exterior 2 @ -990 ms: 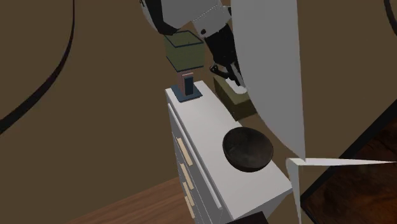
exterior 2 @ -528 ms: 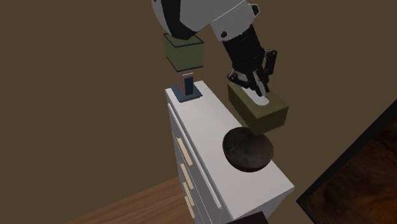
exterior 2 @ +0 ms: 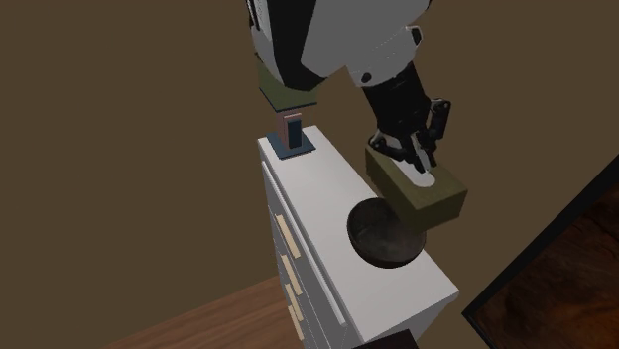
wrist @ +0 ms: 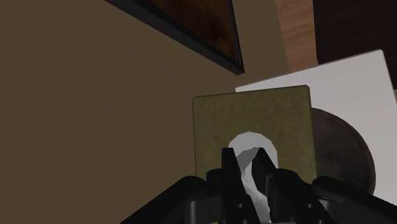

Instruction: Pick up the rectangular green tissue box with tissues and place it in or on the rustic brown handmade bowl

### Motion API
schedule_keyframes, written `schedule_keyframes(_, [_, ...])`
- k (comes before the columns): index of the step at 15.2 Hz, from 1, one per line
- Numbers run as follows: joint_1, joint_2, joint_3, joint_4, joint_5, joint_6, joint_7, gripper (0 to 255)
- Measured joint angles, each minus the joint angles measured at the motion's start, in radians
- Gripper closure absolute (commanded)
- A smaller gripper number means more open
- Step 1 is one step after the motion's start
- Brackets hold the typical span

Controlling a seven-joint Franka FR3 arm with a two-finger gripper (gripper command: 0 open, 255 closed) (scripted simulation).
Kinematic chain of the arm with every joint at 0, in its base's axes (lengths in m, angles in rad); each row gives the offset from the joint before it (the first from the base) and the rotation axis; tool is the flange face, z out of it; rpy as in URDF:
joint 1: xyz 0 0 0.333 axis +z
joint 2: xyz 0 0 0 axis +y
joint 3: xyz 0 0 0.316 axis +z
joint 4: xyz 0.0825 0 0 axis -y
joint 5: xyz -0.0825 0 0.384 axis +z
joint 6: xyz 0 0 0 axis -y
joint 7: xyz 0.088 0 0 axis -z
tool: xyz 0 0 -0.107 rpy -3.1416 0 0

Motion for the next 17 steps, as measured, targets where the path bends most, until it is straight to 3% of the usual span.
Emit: schedule_keyframes(17, [-0.012, 0.108, -0.014, -0.108, -0.030, 0.195, 0.099, 255])
